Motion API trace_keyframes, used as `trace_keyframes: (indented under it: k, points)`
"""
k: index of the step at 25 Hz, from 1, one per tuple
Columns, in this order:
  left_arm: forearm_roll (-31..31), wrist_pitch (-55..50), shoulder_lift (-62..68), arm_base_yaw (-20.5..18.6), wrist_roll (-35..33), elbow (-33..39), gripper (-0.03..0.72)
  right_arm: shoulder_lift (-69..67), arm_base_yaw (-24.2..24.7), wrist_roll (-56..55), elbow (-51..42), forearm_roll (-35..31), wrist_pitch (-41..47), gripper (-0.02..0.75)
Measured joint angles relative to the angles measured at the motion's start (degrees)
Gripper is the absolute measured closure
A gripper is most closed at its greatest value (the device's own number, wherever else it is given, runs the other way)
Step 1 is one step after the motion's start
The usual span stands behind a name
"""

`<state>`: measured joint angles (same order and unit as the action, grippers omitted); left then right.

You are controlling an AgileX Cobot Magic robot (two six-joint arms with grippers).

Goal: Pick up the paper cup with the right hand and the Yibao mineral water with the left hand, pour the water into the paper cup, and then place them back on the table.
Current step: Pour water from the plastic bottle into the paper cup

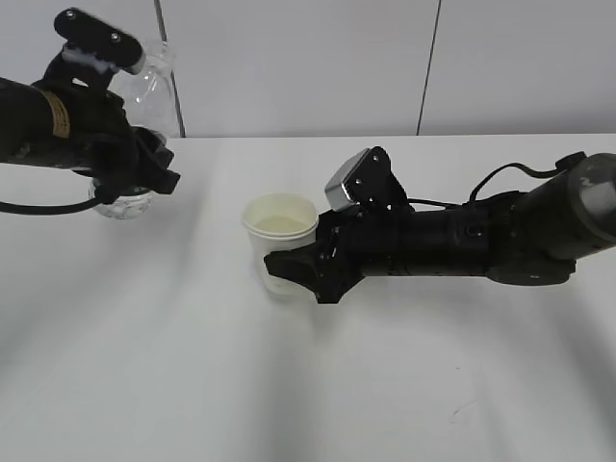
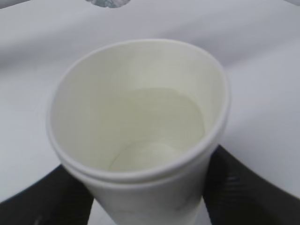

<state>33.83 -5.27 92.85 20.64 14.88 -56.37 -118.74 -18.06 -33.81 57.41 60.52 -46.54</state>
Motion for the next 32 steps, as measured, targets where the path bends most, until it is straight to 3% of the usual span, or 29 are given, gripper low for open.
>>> trace_keyframes:
  k: [20,27,32]
  points:
    - [-6.41,34.1,6.29,-10.0,0.05,7.74,0.374,0.0,0.12,-0.1,0.0,-5.83,0.56,0.232]
    - [-6.82,44.33,13.85,-10.4,-0.09,8.14,0.374,0.0,0.12,0.08,0.0,-8.56,0.56,0.232]
    - [-10.39,50.46,19.86,-10.4,-2.3,8.14,0.374,0.0,0.12,0.13,0.0,-9.96,0.56,0.232]
